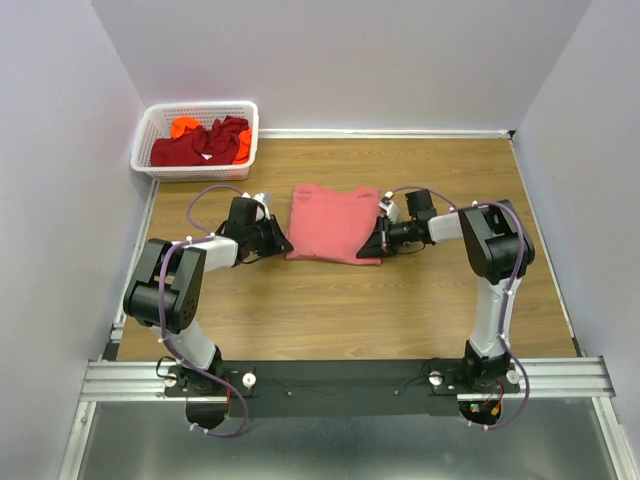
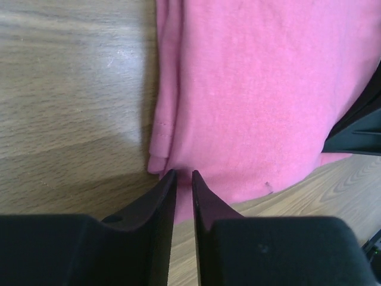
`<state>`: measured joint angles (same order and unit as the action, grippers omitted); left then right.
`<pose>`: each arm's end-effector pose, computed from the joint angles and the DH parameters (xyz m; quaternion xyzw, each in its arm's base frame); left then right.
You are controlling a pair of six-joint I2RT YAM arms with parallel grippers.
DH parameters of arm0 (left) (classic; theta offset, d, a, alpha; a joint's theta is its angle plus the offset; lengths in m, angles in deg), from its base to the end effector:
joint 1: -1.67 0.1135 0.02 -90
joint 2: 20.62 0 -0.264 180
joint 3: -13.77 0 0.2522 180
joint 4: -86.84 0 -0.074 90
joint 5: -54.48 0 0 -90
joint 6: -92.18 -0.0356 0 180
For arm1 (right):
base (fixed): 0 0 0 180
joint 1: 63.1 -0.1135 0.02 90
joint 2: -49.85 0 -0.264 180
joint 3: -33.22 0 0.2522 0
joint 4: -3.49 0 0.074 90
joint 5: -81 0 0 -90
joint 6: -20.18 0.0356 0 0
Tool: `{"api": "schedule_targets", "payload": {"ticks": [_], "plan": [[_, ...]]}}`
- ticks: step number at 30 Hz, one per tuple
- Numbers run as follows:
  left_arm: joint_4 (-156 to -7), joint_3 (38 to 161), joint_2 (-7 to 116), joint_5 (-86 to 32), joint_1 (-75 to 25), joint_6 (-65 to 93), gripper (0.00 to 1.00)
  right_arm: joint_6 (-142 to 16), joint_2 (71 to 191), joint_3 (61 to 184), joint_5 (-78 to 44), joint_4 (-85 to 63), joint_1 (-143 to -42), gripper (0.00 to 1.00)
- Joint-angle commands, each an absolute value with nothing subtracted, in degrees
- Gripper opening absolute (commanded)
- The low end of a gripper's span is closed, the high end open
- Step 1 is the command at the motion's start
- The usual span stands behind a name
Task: Fold and stack the t-shirts
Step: Fold the tshirt
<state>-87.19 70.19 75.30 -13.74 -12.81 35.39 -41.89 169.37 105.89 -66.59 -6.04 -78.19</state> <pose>0.3035 -0.0920 0.1394 -0.0773 0.9083 -0.3103 0.2696 0.3534 0.1264 0.0817 -0.0446 0.8492 0.5219 0.0667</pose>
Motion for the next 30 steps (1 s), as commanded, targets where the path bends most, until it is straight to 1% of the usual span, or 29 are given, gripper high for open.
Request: {"api": "schedule_targets", "payload": {"ticks": [1,5,6,9,10,12,13,14,16,18,20,24,25,30], "plan": [[-84.14,66.47,74.48,-18.12,-13.09,36.72,0.24,-44.85,170.35,101.56,-59.63,-4.38,-74.35,0.04],[-84.06,65.42,71.23,-16.80,-13.35,36.03,0.24,-43.54,165.35,101.82,-60.25,-4.73,-75.22,0.04],[-83.97,65.33,69.14,-16.89,-13.44,35.67,0.27,-42.84,162.55,102.43,-60.07,-4.99,-75.57,0.05],[-82.22,65.68,65.79,-17.59,-13.62,34.44,0.35,-41.00,159.28,104.19,-60.42,-5.34,-78.30,0.05],[-81.60,65.94,63.34,-17.94,-13.62,34.18,0.43,-40.38,158.49,104.89,-60.59,-5.35,-79.26,0.05],[-80.02,66.38,60.43,-19.77,-13.62,33.39,0.51,-39.06,157.25,107.61,-60.95,-5.35,-82.68,0.06],[-79.49,66.47,57.63,-20.75,-13.62,33.12,0.61,-38.53,157.25,108.84,-60.95,-5.26,-85.39,0.06],[-78.62,66.64,56.30,-21.89,-13.62,32.77,0.63,-38.01,158.03,111.03,-61.03,-5.17,-86.81,0.06],[-76.86,67.08,52.35,-26.45,-13.62,32.25,0.72,-36.95,159.70,113.76,-60.95,-4.91,-89.71,0.06],[-74.22,67.52,49.10,-30.31,-13.53,31.98,0.73,-36.07,163.02,117.00,-60.68,-3.69,-94.28,0.05],[-72.91,67.79,47.50,-32.00,-13.53,31.89,0.73,-35.28,165.15,118.51,-60.42,-2.37,-95.60,0.05],[-70.88,67.61,44.34,-34.20,-13.62,31.36,0.73,-30.28,171.30,117.73,-60.51,6.32,-96.23,0.02],[-70.61,67.44,43.63,-34.46,-13.62,31.28,0.73,-29.83,174.44,117.56,-60.60,9.04,-96.23,0.01],[-69.82,66.47,42.13,-34.20,-13.62,31.10,0.73,-27.72,182.55,117.82,-60.16,12.14,-96.23,0.01]]}}
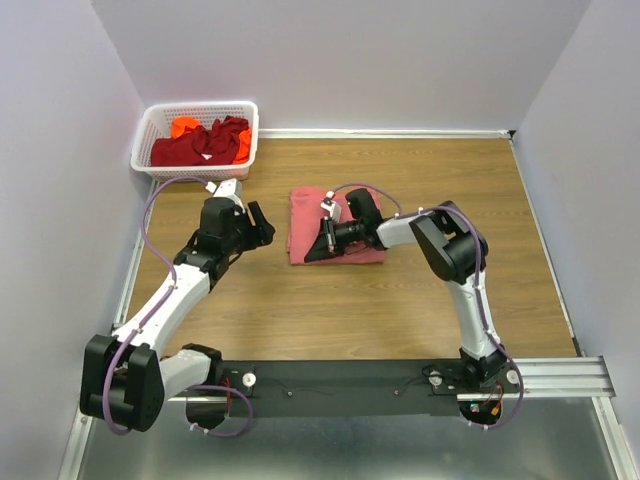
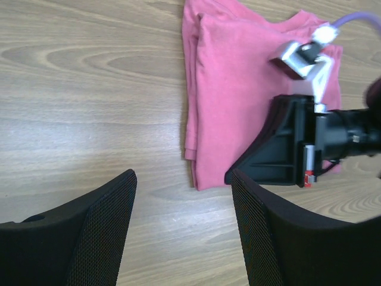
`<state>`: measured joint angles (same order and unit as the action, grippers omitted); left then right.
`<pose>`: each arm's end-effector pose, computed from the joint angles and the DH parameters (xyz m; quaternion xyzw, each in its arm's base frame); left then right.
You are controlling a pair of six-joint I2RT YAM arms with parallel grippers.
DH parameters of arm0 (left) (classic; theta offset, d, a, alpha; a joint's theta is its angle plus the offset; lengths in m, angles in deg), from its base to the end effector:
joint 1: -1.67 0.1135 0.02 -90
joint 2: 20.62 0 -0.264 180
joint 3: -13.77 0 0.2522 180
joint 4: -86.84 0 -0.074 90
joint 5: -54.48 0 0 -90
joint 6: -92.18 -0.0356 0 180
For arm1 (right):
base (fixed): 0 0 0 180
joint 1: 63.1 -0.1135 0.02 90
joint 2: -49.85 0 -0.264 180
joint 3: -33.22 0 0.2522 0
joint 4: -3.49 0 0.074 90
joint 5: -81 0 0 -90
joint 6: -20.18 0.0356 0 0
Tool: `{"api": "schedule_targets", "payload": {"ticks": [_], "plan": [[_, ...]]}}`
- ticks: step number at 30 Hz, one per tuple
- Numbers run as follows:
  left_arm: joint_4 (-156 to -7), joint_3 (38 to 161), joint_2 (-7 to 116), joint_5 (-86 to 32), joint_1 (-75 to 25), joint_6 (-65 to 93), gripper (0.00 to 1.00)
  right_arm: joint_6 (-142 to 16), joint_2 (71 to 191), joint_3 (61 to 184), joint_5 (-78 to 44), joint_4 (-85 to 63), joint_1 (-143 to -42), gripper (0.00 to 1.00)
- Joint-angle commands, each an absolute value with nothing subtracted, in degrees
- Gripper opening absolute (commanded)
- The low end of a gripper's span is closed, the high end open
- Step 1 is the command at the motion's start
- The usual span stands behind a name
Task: Fold and stack the t-shirts
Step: Fold the tshirt, then neatly place the folded tshirt to the corner
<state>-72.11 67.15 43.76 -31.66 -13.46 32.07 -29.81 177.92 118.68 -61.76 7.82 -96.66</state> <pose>0.2371 -0.0666 0.2453 -0.0961 0.8692 -0.2126 0.4360 0.3538 0.2687 0.0914 -0.1481 0.8158 0.5542 0.0735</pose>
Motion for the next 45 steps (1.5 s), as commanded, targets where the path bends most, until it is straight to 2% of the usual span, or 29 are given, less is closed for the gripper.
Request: {"api": "schedule_targets", "payload": {"ticks": [1,4,11,16,20,25,33,37,39,40,42,43,45], "plan": [[-69.73,66.47,42.13,-34.29,-13.62,31.01,0.73,-27.80,183.34,117.47,-59.63,12.06,-96.23,0.01],[-70.17,67.43,42.92,-33.85,-13.62,30.66,0.73,-27.89,182.13,116.59,-58.31,11.45,-96.23,0.01],[-76.13,73.40,50.38,-29.73,-13.62,30.22,0.73,-33.16,168.25,117.12,-49.02,2.84,-95.10,0.02],[-79.13,82.52,63.45,-24.36,-14.06,29.96,0.71,-35.71,158.15,112.21,-42.06,-1.56,-91.23,0.11],[-81.68,88.69,72.44,-22.87,-15.29,29.87,0.57,-37.29,152.78,107.37,-41.35,-4.11,-87.27,0.13],[-82.82,96.07,84.37,-20.49,-15.47,30.57,0.30,-38.35,147.06,102.27,-41.08,-5.96,-84.81,0.13],[-82.21,104.34,99.16,-24.36,-14.85,31.54,0.28,-39.49,140.56,97.95,-39.33,-9.03,-82.79,0.13],[-81.51,104.88,99.18,-25.76,-14.67,31.54,0.31,-41.95,137.74,98.48,-37.92,-14.29,-82.70,0.13],[-80.19,104.00,96.99,-27.34,-14.67,31.19,0.38,-42.74,136.43,99.18,-37.05,-16.06,-82.70,0.13],[-79.93,102.17,93.41,-27.87,-14.76,31.36,0.46,-43.62,134.85,99.71,-36.61,-17.98,-82.61,0.13],[-79.75,98.49,89.17,-30.23,-14.94,31.45,0.54,-44.59,133.09,100.24,-33.90,-20.19,-82.70,0.17],[-79.49,97.42,85.15,-31.38,-15.20,31.45,0.66,-44.85,131.69,100.85,-32.75,-22.64,-82.70,0.18],[-76.68,95.66,81.87,-34.97,-16.25,31.19,0.75,-45.64,130.10,101.47,-28.71,-25.46,-82.61,0.22]]}}
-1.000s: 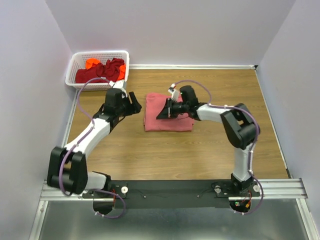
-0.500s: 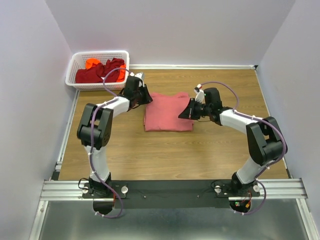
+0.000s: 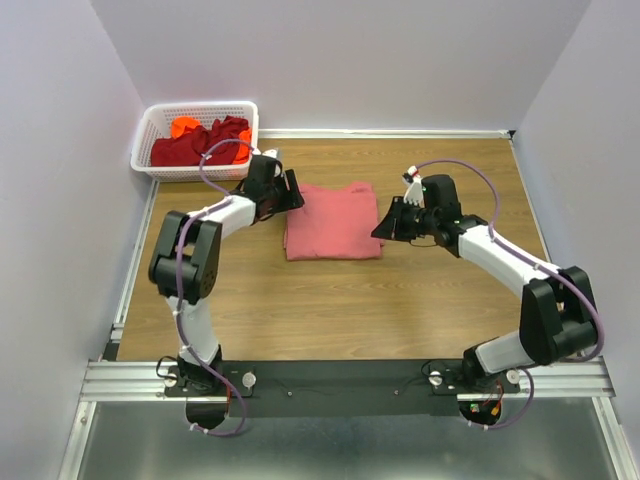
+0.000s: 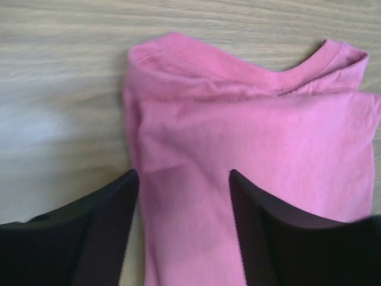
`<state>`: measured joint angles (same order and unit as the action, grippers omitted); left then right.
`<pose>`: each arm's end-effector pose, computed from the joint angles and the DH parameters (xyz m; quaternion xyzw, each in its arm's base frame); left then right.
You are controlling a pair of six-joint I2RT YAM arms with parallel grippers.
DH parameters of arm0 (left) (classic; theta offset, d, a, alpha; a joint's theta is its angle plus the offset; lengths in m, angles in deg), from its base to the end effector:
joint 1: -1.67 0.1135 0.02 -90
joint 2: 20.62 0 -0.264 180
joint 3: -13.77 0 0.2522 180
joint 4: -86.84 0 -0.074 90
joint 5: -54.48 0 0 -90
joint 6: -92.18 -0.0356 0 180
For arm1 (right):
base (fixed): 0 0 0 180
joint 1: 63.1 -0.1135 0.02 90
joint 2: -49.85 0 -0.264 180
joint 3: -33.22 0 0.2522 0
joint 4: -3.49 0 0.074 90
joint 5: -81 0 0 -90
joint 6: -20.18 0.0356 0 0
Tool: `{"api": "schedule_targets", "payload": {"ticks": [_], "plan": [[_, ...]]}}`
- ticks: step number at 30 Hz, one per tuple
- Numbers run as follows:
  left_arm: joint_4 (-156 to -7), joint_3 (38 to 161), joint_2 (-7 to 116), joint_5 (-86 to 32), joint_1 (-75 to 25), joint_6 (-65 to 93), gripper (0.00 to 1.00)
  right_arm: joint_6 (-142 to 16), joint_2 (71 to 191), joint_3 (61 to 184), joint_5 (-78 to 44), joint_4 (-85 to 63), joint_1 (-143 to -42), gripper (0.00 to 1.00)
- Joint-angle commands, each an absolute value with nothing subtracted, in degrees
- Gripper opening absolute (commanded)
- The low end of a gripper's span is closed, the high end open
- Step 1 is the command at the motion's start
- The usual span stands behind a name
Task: Fold and stack the t-shirts
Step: Neatly place the folded tshirt to the corner
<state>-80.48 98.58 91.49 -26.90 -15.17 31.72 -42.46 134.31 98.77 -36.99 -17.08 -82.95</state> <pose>0.4073 -0.1289 0.1723 -0.0684 0.9016 -0.2286 0.3607 0.2901 0.1225 0.2275 -0.0455 0.8824 0.3662 0.2918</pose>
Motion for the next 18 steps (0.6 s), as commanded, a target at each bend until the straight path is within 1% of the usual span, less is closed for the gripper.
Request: {"api": "schedule_targets", "payload": {"ticks": [1,2,3,4,5,6,7,9,10,12,18], "plan": [[-75.63,93.91,80.47,-36.30,-16.60,30.75,0.79,-46.08,129.48,101.90,-27.04,-28.52,-82.61,0.29],[-73.44,92.41,78.19,-38.66,-17.56,30.66,0.83,-46.17,127.82,102.60,-23.19,-30.03,-82.61,0.34],[-72.64,92.40,77.30,-39.64,-18.01,30.57,0.84,-46.17,127.02,102.87,-20.81,-31.52,-82.61,0.40],[-71.85,90.57,75.55,-40.52,-18.62,30.57,0.84,-46.26,126.14,103.22,-18.43,-34.58,-82.61,0.53],[-70.71,89.68,74.83,-41.31,-19.06,30.66,0.84,-46.18,124.48,104.01,-13.10,-36.27,-82.52,0.60],[-70.17,88.72,74.31,-42.19,-19.68,30.75,0.84,-46.17,124.47,104.02,-13.05,-37.85,-82.43,0.66],[-69.91,87.14,73.52,-43.42,-20.81,30.92,0.84,-46.09,122.64,104.80,-7.39,-40.74,-82.52,0.79],[-69.55,85.72,73.33,-43.87,-21.61,32.06,0.84,-46.26,121.05,105.51,-2.17,-43.21,-82.43,0.89],[-69.55,84.76,73.68,-44.04,-22.14,32.50,0.84,-46.52,119.73,106.03,2.29,-45.40,-82.43,0.97],[-69.64,84.40,74.38,-43.96,-22.49,33.47,0.84,-47.14,118.32,106.65,7.05,-47.17,-82.43,1.00],[-69.20,87.29,78.60,-44.66,-22.50,34.61,0.82,-49.60,113.40,105.78,12.08,-49.99,-82.35,1.00]]}}
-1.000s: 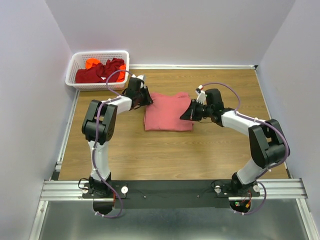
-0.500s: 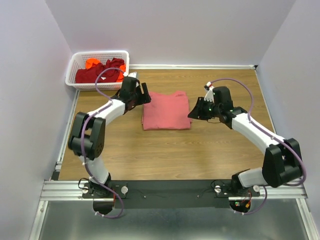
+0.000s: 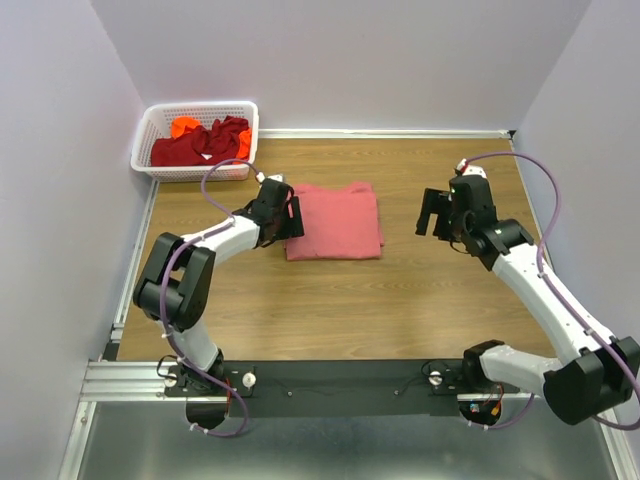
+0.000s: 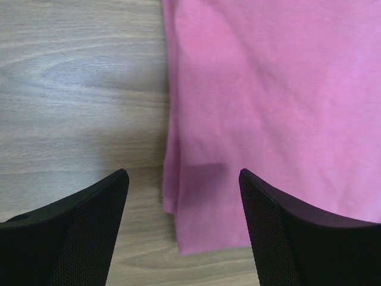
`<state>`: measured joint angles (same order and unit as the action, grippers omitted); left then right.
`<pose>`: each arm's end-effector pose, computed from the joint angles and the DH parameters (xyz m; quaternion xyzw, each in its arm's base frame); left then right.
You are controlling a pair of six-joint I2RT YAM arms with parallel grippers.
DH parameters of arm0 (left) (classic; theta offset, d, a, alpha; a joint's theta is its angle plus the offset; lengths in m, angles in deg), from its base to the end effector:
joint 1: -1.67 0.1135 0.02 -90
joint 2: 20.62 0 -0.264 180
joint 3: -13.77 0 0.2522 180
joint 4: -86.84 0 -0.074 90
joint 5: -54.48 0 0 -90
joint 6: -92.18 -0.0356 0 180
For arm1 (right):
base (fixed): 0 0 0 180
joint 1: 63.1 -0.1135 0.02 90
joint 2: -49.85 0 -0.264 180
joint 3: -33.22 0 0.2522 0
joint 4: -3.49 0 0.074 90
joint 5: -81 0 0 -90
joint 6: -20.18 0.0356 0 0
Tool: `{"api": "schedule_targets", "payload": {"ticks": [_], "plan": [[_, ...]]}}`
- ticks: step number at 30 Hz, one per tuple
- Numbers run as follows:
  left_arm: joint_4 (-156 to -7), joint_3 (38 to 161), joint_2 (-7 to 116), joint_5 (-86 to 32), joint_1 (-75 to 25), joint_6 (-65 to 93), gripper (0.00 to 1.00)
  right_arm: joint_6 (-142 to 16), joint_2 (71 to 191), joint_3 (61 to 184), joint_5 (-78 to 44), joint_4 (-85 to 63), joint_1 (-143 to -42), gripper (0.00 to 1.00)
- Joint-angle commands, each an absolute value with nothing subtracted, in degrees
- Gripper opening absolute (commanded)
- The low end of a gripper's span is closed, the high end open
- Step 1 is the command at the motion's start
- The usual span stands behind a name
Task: Fold and stack the t-shirts
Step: Neatly place the folded tshirt to the corner
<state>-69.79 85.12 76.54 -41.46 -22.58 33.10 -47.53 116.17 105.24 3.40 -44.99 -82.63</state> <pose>0.3220 -0.1410 0.1828 -0.0725 0.9333 -0.1182 0.3312 0.2332 0.0746 0.3064 0.0652 0.9096 0.0497 0.4073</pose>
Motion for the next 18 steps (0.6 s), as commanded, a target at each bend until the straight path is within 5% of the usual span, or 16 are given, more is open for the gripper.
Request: {"api": "schedule_targets", "payload": {"ticks": [1,12,15,18], "plan": [[-69.20,87.65,79.74,-44.84,-22.58,34.53,0.81,-49.69,112.70,105.43,12.18,-50.26,-82.35,1.00],[-67.10,91.69,87.83,-45.54,-24.34,35.49,0.62,-53.64,107.42,102.61,12.97,-50.78,-82.35,1.00],[-65.69,91.69,89.50,-46.42,-24.43,36.02,0.25,-54.52,106.89,102.87,12.88,-50.79,-82.35,1.00],[-63.50,91.78,89.68,-45.72,-24.43,36.64,0.06,-55.23,106.27,103.14,13.06,-50.70,-82.35,1.00]]}}
